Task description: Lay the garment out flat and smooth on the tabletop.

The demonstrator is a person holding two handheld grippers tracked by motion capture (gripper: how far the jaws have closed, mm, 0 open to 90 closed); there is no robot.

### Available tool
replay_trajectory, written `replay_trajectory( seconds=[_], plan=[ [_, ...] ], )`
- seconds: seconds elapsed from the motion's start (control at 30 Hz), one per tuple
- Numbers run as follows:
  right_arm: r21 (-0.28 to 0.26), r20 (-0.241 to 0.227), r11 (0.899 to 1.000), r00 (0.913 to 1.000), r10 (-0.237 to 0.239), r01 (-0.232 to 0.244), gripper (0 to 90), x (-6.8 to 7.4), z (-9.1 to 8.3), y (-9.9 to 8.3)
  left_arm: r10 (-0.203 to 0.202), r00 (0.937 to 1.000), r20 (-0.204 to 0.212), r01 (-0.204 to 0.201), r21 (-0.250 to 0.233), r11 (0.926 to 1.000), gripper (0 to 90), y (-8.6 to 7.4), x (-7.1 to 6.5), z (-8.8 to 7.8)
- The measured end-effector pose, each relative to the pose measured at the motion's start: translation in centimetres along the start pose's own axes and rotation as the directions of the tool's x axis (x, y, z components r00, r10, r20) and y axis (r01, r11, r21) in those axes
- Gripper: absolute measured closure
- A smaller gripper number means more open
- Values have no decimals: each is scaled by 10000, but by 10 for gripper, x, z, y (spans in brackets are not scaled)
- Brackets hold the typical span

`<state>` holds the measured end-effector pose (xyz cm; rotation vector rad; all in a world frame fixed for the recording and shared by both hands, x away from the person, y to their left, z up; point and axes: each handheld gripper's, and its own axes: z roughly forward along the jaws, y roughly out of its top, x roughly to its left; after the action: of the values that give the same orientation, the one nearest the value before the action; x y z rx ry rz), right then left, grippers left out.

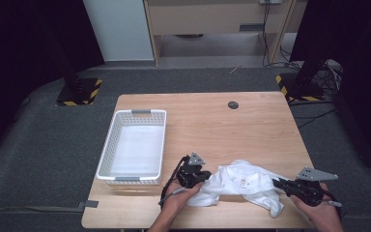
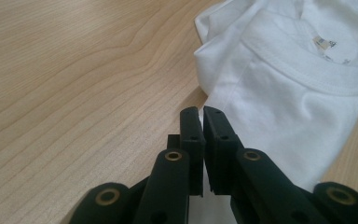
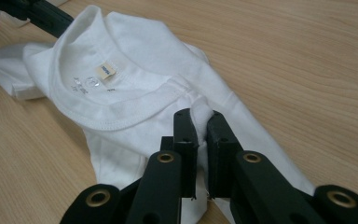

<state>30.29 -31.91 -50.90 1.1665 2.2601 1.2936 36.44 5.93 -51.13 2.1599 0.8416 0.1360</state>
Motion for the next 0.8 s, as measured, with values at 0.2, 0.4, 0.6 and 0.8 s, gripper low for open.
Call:
replay_trajectory(
  seconds=[0.2, 0.4, 0.6, 0.8],
  plan=[
    [-12, -15, 9999, 9999, 101, -102, 838, -1, 1, -1, -202, 9996, 199, 204, -125, 9997, 617, 0, 4, 8],
    [-60, -79, 9999, 9999, 117, -118, 832, -1, 1, -2, -166, 9979, 626, 152, 226, 9996, 467, -3, 6, 17],
    [-124, -114, 9998, 9999, 119, -121, 825, -2, 1, -2, 190, 9956, 914, -249, 633, 9977, 577, -5, 1, 20],
    [-136, -167, 9999, 9999, 22, -24, 843, -1, 0, -2, 168, 9956, 919, -276, 1173, 9927, 823, -8, -4, 15]
  ],
)
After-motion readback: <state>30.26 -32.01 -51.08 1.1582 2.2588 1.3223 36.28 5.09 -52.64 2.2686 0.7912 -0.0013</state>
